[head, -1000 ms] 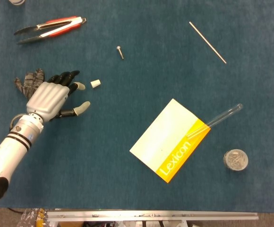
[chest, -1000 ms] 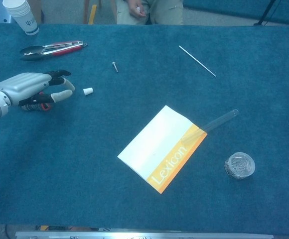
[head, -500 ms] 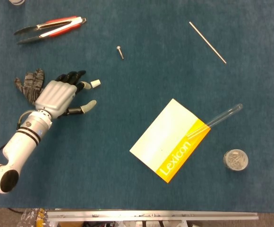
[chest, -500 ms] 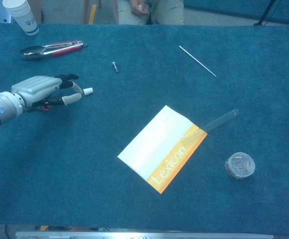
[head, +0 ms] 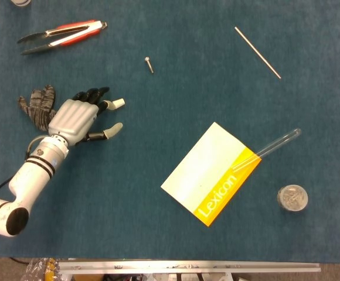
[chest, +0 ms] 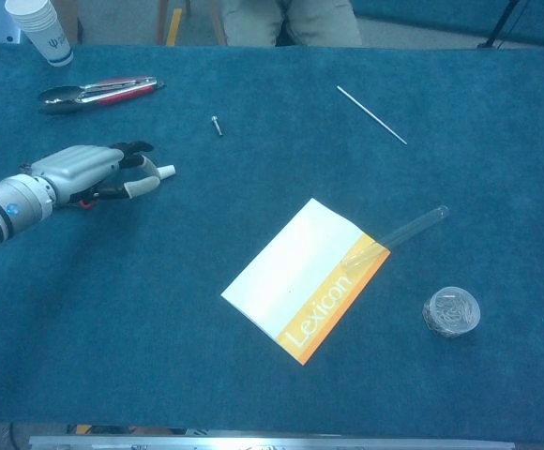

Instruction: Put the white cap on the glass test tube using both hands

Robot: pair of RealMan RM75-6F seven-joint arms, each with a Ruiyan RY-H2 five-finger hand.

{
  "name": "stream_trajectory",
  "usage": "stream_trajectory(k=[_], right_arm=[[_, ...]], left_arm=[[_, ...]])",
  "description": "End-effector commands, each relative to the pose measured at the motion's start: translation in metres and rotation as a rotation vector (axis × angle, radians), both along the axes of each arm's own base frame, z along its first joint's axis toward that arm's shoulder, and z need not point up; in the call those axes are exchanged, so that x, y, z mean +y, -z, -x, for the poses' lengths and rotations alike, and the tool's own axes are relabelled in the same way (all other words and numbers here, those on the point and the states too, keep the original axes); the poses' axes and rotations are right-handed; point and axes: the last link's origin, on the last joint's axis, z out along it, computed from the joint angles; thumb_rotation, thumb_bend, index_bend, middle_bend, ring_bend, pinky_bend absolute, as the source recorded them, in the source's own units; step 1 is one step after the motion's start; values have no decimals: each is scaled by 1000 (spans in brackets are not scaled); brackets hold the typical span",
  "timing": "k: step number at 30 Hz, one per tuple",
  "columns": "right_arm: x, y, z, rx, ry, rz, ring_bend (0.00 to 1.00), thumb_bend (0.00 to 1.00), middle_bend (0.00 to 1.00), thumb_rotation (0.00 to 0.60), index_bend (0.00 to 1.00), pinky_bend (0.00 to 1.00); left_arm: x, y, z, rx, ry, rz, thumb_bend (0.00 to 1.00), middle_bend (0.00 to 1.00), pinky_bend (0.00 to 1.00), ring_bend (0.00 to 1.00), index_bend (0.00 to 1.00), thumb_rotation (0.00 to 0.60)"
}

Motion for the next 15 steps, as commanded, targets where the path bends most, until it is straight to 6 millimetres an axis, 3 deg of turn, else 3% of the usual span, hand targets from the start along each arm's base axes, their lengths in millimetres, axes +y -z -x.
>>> stream_trajectory(k=[1, 15], right_arm=[[0, 0, 0, -1, 1, 2, 98, 329, 165, 600, 179, 276], [4, -5, 5, -7, 7, 19, 98, 329, 165, 600, 179, 276]], left_arm=[[0, 1, -1, -4, -1, 2, 211, 0, 0, 0, 202, 0], [3, 5, -15, -21, 20, 8, 211, 0, 0, 0, 203, 0]])
